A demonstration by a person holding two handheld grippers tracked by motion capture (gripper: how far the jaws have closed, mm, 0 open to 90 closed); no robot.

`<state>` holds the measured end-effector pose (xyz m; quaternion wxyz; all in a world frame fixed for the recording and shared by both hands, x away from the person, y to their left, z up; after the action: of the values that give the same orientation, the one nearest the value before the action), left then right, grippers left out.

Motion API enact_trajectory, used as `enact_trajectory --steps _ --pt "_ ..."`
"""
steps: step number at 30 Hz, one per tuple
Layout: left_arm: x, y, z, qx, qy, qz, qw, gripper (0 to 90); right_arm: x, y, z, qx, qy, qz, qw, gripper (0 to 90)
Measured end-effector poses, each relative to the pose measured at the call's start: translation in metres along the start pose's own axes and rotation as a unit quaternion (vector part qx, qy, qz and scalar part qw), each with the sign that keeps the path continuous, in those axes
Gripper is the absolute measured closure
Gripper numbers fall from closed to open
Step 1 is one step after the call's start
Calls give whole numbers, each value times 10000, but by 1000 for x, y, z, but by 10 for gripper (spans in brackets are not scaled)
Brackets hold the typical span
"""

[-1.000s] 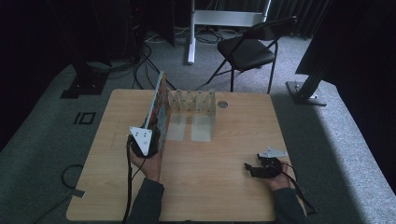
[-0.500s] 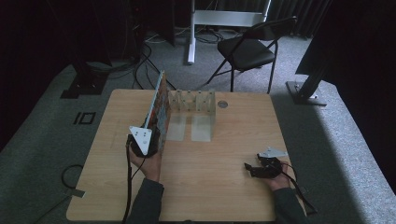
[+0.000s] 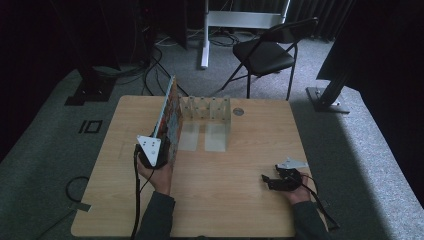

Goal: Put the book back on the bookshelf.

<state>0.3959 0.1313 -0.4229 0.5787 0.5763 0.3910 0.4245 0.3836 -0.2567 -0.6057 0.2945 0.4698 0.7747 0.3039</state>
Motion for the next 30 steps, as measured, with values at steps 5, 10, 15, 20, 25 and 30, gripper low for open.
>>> enact_trajectory --steps 5,10,15,20,25,30 --pt "0 0 0 -9 2 -9 10000 801 0 0 0 -1 0 -2 10000 240" --pt "0 0 -1 -15 0 -20 10000 801 0 0 0 -2 0 -4 10000 239" --pt "0 0 -1 -20 3 -25 10000 800 0 0 0 -1 5 -6 10000 238" --pt "-1 -1 -1 -23 -1 -30 10000 799 0 0 0 -1 5 -8 10000 238" --pt "0 -1 -1 -22 -4 -30 10000 798 0 0 0 -1 5 -8 10000 238" --pt "0 -1 -1 -26 0 -19 10000 795 0 0 0 -1 4 -9 10000 238"
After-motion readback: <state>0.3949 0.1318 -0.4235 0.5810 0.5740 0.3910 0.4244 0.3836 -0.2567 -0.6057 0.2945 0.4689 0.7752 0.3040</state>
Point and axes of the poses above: each handheld gripper's, and its own axes: z roughly forward along the jaws, y roughly out of its top, x roughly to its left, the point moved 8 cm from there along z, roughly forward along the jaws, and after that the axes turned 15 degrees about -y, right-handed, at the moved point
